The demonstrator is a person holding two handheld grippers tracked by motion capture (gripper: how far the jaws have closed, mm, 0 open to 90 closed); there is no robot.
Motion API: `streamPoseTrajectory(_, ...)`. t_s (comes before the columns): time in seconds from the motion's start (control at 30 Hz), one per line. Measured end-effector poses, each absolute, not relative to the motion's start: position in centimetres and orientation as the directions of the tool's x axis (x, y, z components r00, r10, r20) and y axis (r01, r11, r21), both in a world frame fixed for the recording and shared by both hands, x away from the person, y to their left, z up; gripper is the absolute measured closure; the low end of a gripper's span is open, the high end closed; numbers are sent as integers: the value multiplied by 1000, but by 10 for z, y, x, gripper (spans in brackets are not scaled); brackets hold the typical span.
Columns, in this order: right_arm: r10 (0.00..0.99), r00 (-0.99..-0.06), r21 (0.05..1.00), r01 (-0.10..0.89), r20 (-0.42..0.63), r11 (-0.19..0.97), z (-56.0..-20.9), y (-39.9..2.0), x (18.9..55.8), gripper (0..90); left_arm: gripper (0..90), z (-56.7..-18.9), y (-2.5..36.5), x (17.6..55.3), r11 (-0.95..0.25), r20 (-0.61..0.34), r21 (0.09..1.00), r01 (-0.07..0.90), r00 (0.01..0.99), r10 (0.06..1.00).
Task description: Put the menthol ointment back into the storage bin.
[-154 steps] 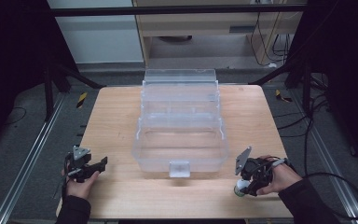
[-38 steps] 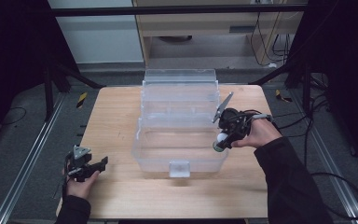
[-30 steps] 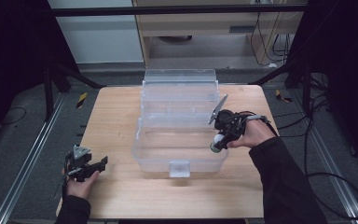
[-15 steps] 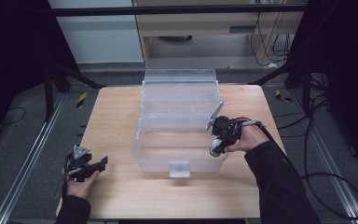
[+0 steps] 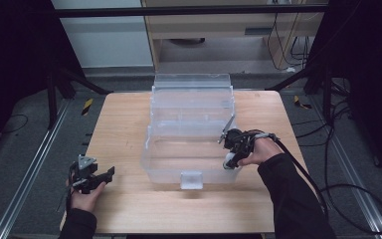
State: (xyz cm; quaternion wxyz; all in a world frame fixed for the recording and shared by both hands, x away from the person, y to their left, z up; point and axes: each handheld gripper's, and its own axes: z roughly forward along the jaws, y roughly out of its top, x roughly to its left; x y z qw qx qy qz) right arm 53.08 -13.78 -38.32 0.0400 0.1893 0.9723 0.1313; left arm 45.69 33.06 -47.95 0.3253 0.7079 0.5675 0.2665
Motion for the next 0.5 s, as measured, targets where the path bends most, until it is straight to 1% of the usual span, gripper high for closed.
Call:
streamPoseTrajectory(0.2,390,-920,263,371,-23,891,-391,-142,532,504,315,-479,331,457,-143,7,764,630,213,977)
streamPoseTrajectory(0.3,379,-925,251,360,-32,899,-394,-141,533,504,315,-479,331,457,-143,8,764,629,213,977)
streamPoseTrajectory(0.5,379,-925,264,361,-20,895,-401,-143,534,504,316,-479,331,457,-143,8,763,630,212,977)
